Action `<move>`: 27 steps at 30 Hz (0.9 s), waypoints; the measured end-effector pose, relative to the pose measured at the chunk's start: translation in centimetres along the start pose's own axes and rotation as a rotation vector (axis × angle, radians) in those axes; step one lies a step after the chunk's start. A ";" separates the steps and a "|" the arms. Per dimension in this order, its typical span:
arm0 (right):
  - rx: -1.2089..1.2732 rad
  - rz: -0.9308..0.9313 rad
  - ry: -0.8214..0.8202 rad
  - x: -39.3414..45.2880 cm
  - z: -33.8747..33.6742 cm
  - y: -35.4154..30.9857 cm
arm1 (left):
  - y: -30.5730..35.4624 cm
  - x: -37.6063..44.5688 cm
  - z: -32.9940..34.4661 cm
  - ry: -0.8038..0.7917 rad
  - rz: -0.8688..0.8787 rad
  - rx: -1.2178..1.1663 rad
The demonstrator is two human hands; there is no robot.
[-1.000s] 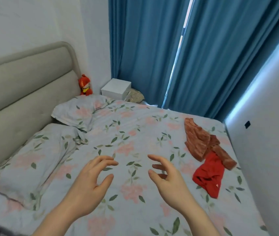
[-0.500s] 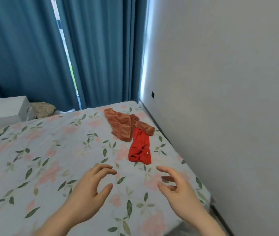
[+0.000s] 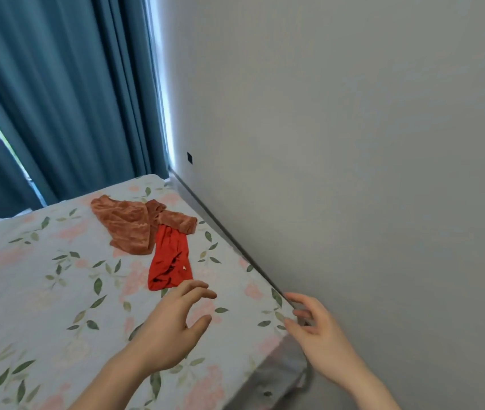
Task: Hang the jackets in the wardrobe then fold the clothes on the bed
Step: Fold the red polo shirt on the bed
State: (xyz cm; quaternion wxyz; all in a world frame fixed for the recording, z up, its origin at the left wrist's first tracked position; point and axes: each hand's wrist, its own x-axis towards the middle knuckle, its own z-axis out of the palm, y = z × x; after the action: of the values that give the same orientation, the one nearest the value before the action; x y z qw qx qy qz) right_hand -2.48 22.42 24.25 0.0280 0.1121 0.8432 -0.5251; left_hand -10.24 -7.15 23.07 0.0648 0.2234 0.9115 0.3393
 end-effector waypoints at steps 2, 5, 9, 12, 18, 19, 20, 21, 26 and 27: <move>0.005 -0.005 0.002 2.2 -2.8 1.8 | 1.7 3.0 2.2 0.009 0.003 0.013; -0.035 -0.015 -0.050 5.6 -7.5 4.2 | 4.1 6.5 6.2 0.031 -0.054 0.043; -0.114 -0.057 -0.197 9.7 -13.6 6.5 | 7.1 9.6 10.9 0.037 -0.184 0.074; -0.187 -0.086 -0.304 13.2 -17.0 7.5 | 9.3 11.3 13.0 0.034 -0.267 0.085; -0.229 -0.157 -0.407 21.0 -19.1 7.9 | 10.2 14.8 13.9 0.066 -0.384 0.090; -0.235 -0.159 -0.422 22.3 -19.1 7.9 | 10.0 15.6 13.8 0.079 -0.404 0.096; -0.245 -0.157 -0.437 23.5 -19.1 7.8 | 9.8 16.5 13.8 0.093 -0.421 0.096; -0.254 -0.153 -0.448 24.7 -19.1 7.9 | 9.4 17.5 13.8 0.101 -0.432 0.093; -0.299 -0.163 -0.468 30.0 -19.5 7.8 | 7.6 22.9 14.0 0.087 -0.455 0.061; -0.315 -0.175 -0.473 31.4 -19.6 7.7 | 7.3 24.2 14.1 0.080 -0.459 0.067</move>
State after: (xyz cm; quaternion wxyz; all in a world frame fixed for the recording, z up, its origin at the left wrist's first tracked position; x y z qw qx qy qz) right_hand -29.99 48.18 21.08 0.1953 -0.0923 0.8907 -0.3999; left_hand -25.39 16.93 17.86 0.0966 -0.0012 0.9510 0.2938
